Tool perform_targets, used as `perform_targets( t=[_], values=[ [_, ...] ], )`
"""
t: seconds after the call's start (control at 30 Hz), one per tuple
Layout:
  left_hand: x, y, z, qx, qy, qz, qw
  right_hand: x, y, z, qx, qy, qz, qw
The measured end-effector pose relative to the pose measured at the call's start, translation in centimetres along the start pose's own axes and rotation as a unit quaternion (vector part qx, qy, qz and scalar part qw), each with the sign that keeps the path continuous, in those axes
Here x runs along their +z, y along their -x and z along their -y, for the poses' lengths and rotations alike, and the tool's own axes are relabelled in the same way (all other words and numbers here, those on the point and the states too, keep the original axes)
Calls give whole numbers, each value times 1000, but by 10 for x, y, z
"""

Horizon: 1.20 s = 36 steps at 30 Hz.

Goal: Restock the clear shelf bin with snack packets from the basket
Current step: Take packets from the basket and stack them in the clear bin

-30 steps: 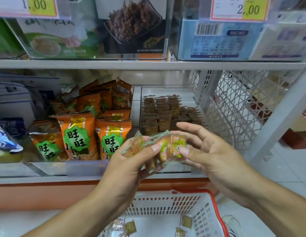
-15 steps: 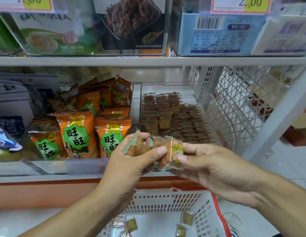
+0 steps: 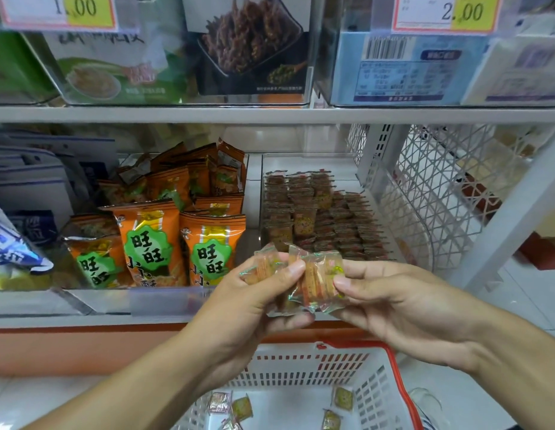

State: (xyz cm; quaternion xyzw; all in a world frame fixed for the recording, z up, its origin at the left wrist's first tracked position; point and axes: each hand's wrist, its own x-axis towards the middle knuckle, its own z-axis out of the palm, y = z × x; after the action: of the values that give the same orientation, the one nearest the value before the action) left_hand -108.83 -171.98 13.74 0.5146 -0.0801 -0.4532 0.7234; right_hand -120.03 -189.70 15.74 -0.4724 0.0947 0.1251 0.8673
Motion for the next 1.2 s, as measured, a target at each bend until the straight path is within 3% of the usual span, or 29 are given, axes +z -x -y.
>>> perform_targets(
  t=[0.2, 0.37, 0.53, 0.67, 0.87, 1.1, 1.2],
  values=[
    [-3, -2, -2, 1, 7, 24, 1000, 0, 6, 5, 5, 118, -44, 992],
    [-5, -5, -2, 82, -28, -57, 995, 3, 7, 6, 2, 78, -37, 996],
    [-7, -3, 3, 155, -210, -138, 955, 7, 4, 1, -18, 12, -6, 1000],
    [-6, -3, 12, 178, -255, -129, 942, 13, -5, -17, -24, 8, -86, 996],
    [-10, -7, 11, 141, -121, -112, 976, 6, -8, -10, -47, -49, -152, 986],
    [-9, -9, 6, 121, 6, -88, 989, 1, -9, -8, -68, -30, -164, 984],
    [-4, -8, 6, 116, -2, -73, 991, 2, -7, -7, -50, -36, -153, 986]
  ],
)
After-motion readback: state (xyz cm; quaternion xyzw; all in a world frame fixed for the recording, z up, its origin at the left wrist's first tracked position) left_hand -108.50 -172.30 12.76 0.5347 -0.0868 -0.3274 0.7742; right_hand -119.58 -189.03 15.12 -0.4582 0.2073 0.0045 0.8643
